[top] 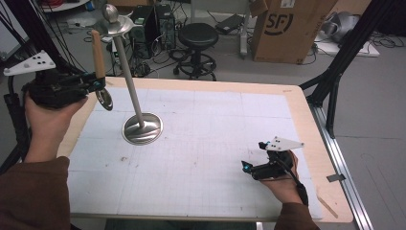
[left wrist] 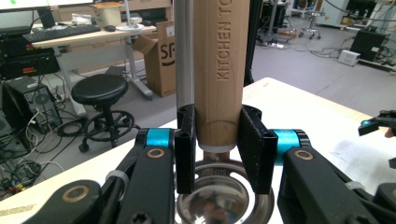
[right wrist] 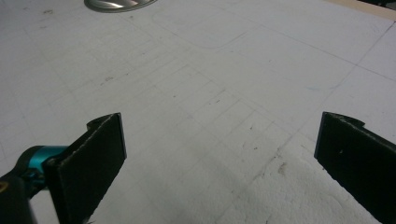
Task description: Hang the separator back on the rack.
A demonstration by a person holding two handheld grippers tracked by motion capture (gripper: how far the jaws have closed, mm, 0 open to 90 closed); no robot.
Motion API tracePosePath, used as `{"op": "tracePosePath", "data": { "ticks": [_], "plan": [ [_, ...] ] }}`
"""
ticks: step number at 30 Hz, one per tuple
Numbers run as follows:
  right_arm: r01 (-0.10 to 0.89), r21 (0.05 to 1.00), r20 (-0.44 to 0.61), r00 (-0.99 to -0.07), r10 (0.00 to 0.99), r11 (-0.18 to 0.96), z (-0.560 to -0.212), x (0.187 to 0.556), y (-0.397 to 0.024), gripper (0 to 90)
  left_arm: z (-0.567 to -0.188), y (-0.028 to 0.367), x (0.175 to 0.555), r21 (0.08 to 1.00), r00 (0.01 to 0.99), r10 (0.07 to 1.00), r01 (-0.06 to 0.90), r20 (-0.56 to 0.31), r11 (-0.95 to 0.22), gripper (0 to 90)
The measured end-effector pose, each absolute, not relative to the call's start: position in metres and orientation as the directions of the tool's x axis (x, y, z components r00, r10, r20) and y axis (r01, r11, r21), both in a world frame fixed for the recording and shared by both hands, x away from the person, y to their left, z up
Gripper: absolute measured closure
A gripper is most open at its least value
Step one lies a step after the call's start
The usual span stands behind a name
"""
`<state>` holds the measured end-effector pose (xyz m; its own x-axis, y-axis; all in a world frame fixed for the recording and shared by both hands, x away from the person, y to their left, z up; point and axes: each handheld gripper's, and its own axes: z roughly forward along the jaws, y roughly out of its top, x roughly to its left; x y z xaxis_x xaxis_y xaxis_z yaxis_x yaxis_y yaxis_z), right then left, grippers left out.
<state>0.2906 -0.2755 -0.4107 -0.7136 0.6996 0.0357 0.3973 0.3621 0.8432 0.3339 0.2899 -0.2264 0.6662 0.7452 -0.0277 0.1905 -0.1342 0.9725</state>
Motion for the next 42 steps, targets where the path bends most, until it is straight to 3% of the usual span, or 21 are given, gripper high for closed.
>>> {"op": "tracePosePath", "data": {
  "ticks": [24,37,42],
  "plan": [
    [0.398,0.844,0.038,-0.713,0.700,0.360,-0.4103,0.2900,-0.2759,1.0,-0.2311,0.2817,0.3430,0.966,0.670,0.741,0.217,-0.042,-0.141,68.2],
    [0.400,0.844,0.041,-0.712,0.701,0.357,-0.4100,0.2897,-0.2763,1.0,-0.2343,0.2839,0.3388,0.961,0.670,0.739,0.241,-0.063,-0.137,44.4],
    [0.396,0.845,0.036,-0.714,0.699,0.360,-0.4102,0.2900,-0.2763,1.0,-0.2339,0.2870,0.3331,0.959,0.682,0.729,0.243,-0.063,-0.144,39.6]
  ]
}}
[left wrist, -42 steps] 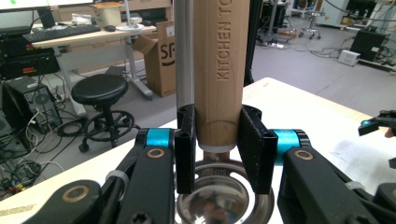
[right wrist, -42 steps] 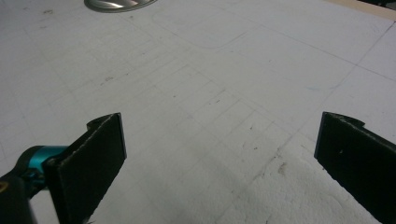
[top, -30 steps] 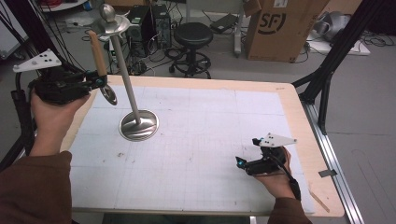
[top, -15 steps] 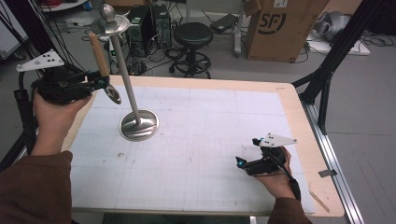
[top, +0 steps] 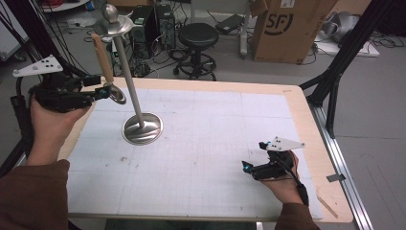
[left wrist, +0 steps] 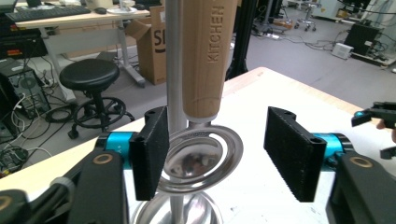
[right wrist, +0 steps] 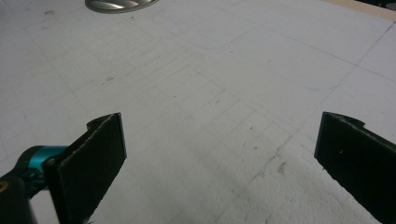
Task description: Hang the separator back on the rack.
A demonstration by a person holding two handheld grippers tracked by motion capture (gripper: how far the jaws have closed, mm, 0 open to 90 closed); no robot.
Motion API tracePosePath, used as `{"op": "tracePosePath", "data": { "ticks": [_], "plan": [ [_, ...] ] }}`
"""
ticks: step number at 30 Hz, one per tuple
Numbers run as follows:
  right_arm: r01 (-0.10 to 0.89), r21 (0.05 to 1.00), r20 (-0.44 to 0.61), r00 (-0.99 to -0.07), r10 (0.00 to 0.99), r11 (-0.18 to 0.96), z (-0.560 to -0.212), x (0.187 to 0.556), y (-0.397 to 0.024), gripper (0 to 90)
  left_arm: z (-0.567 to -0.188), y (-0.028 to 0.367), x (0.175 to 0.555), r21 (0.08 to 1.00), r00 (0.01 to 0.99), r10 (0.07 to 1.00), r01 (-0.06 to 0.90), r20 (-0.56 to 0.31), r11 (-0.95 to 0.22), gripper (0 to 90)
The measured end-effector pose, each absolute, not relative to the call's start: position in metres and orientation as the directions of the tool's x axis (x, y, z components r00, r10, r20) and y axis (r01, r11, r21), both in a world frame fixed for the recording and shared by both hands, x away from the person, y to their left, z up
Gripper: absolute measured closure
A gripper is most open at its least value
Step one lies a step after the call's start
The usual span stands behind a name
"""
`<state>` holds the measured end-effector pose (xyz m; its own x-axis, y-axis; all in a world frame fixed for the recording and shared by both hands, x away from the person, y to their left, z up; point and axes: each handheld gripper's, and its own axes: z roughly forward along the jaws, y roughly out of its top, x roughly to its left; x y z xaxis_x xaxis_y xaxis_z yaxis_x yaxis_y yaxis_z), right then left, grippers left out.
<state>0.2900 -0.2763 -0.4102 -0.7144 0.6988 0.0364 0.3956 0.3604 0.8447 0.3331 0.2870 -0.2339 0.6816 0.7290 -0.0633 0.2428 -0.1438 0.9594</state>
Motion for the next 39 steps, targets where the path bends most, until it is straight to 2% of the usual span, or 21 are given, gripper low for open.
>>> {"op": "tracePosePath", "data": {
  "ticks": [14,22,32,39],
  "plan": [
    [0.398,0.843,0.037,-0.714,0.699,0.363,-0.410,0.289,-0.276,1.0,-0.235,0.281,0.311,0.961,0.735,0.676,0.222,-0.052,-0.168,33.4],
    [0.395,0.847,0.037,-0.712,0.702,0.355,-0.409,0.289,-0.276,1.0,-0.235,0.276,0.305,0.966,0.759,0.647,0.211,-0.066,-0.149,30.3],
    [0.395,0.847,0.039,-0.713,0.700,0.355,-0.409,0.289,-0.277,1.0,-0.234,0.259,0.301,0.966,0.791,0.610,0.189,-0.042,-0.177,26.7],
    [0.391,0.847,0.033,-0.714,0.699,0.360,-0.409,0.289,-0.277,1.0,-0.248,0.249,0.304,0.964,0.810,0.581,0.208,-0.074,-0.168,21.5]
  ]
}}
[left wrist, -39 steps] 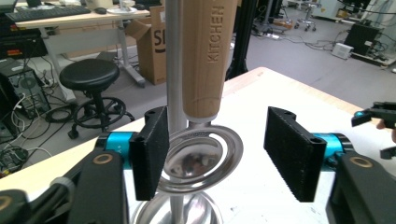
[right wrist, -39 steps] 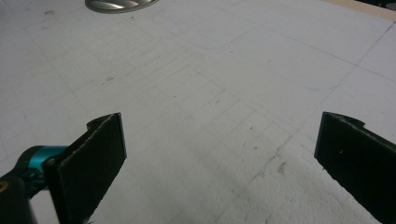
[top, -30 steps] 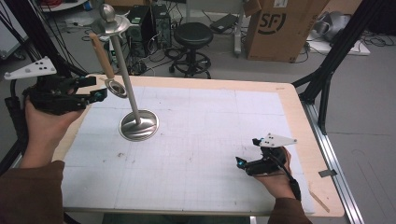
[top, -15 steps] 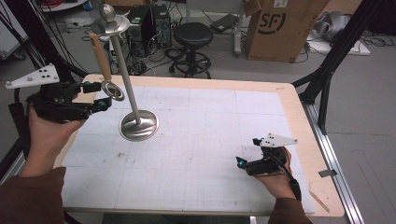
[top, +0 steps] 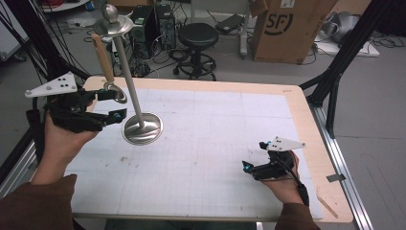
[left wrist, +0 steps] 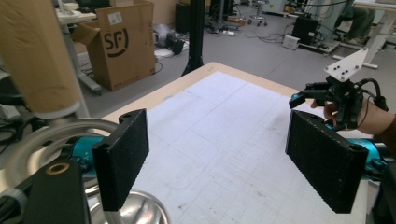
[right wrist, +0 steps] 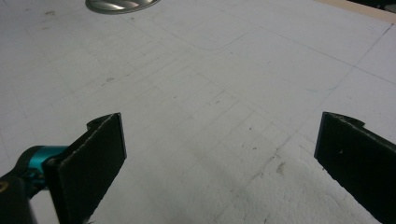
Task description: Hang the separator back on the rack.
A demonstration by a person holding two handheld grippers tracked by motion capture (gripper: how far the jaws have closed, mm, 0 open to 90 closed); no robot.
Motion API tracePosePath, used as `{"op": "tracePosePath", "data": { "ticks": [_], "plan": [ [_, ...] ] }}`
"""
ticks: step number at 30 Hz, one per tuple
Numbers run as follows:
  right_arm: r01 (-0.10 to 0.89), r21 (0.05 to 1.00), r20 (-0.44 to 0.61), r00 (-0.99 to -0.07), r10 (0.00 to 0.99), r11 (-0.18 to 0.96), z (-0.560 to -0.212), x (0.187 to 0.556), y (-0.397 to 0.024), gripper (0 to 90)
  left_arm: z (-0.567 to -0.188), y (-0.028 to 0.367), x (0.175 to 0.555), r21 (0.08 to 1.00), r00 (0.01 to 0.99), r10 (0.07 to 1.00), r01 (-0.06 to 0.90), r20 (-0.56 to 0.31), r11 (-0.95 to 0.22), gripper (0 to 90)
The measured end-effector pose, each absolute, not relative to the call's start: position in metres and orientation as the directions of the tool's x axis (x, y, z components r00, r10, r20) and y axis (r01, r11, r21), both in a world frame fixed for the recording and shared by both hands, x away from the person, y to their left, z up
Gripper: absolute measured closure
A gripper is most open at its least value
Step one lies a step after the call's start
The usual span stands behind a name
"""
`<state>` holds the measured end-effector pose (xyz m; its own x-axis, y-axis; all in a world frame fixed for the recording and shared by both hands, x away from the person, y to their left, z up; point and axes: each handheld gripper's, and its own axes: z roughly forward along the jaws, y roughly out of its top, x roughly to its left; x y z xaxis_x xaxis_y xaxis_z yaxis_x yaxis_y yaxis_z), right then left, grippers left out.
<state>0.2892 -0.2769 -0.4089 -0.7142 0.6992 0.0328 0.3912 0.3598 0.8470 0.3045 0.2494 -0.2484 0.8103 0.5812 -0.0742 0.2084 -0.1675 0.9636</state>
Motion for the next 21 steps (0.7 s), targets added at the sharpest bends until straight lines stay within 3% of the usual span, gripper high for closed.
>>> {"op": "tracePosePath", "data": {
  "ticks": [21],
  "plan": [
    [0.395,0.846,0.038,-0.714,0.699,0.357,-0.409,0.289,-0.277,1.0,-0.284,0.213,0.310,0.943,0.867,0.495,0.215,-0.065,-0.253,15.7]
  ]
}}
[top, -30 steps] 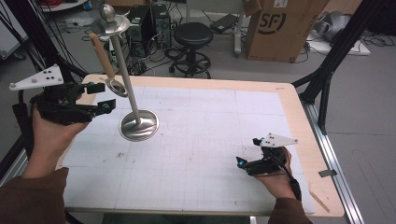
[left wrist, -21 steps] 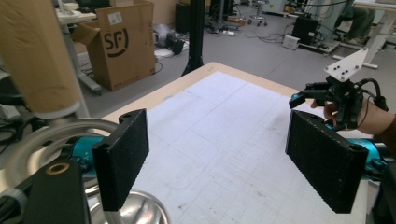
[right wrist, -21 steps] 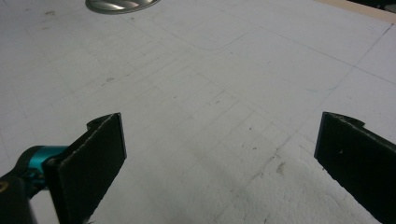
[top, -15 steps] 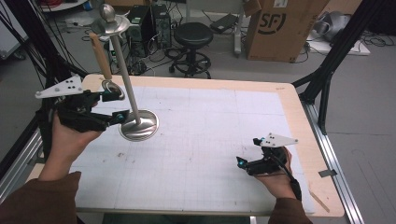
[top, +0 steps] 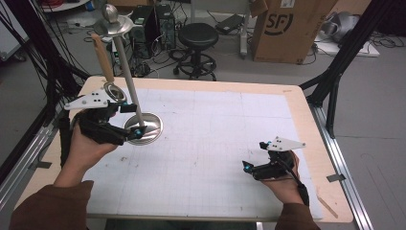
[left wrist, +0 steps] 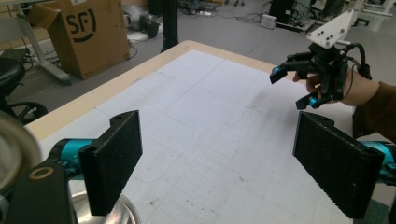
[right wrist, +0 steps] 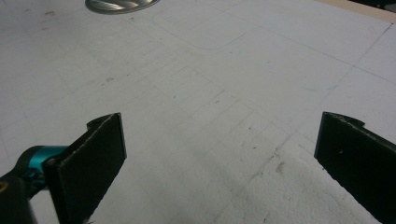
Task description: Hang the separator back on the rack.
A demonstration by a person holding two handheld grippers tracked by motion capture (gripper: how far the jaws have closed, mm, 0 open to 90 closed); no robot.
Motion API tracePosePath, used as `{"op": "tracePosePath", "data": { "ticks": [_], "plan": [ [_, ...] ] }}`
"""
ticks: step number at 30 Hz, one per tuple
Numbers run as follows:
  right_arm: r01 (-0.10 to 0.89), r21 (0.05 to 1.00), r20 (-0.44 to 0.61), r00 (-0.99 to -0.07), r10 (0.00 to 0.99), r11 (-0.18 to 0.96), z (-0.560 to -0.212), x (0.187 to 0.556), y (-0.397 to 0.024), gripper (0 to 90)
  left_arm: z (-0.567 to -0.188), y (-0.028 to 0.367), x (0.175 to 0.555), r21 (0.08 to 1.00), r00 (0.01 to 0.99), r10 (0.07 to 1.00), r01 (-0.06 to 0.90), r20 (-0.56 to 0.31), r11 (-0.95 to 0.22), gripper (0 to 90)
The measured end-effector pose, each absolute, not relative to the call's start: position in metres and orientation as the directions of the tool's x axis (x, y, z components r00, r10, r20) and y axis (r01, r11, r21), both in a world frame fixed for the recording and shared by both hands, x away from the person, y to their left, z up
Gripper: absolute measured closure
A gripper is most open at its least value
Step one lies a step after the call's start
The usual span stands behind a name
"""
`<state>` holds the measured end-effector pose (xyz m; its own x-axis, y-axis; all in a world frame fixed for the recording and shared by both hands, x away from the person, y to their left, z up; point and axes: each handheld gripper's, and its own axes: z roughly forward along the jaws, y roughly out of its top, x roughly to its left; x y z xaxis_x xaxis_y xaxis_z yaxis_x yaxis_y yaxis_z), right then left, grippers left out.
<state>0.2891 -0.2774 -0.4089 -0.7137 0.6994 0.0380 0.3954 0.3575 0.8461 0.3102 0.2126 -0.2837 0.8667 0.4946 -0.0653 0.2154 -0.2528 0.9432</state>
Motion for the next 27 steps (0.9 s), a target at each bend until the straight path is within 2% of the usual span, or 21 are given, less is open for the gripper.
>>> {"op": "tracePosePath", "data": {
  "ticks": [27],
  "plan": [
    [0.401,0.842,0.039,-0.712,0.701,0.362,-0.411,0.290,-0.278,1.0,-0.350,0.198,0.315,0.909,0.871,0.479,0.283,-0.111,-0.304,12.9]
  ]
}}
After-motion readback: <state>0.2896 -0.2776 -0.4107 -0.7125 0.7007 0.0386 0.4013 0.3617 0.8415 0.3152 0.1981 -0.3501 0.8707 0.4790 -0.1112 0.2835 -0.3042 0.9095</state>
